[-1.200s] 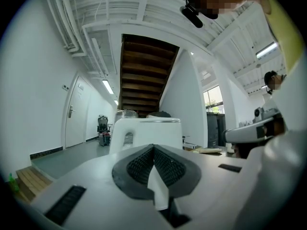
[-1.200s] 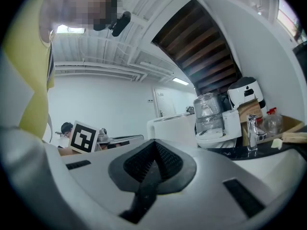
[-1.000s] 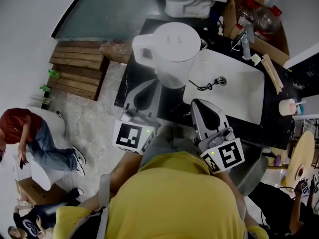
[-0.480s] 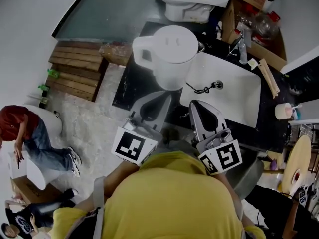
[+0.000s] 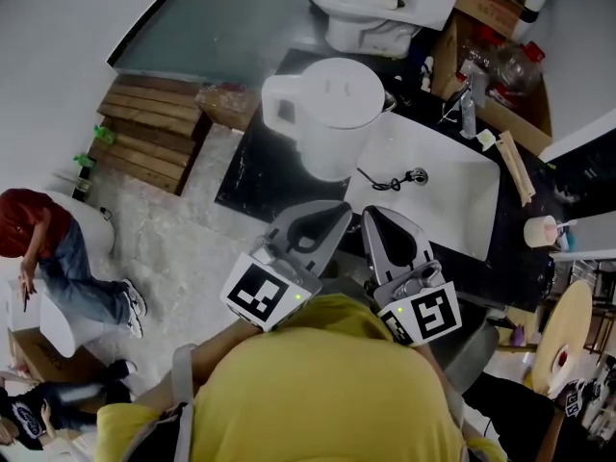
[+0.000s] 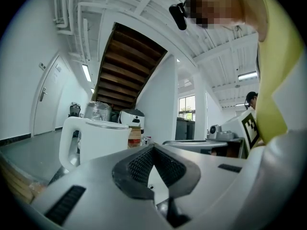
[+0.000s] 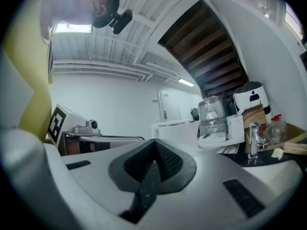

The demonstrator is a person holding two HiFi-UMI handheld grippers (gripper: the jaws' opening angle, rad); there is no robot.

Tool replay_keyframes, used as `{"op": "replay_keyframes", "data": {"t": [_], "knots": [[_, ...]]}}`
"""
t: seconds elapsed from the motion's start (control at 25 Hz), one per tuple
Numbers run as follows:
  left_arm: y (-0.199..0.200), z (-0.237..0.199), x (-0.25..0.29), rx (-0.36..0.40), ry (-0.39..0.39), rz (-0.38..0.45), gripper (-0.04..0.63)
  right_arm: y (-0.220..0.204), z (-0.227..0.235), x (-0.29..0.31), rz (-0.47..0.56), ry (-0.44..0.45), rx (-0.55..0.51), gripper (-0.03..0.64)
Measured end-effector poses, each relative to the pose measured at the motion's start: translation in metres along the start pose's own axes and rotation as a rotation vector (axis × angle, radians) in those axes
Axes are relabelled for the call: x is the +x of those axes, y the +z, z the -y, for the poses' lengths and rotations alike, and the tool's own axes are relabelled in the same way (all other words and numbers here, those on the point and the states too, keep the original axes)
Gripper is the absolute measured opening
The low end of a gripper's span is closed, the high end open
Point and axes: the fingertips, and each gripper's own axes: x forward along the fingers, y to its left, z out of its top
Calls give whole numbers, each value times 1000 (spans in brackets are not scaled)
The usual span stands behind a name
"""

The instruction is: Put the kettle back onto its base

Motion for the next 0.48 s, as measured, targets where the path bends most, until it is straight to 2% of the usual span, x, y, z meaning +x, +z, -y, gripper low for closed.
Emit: {"op": "replay_keyframes", "data": {"t": [0.48], "knots": [[-14,14,0,41,44,26,10,-6,6,-12,-7,60,-36,8]]}}
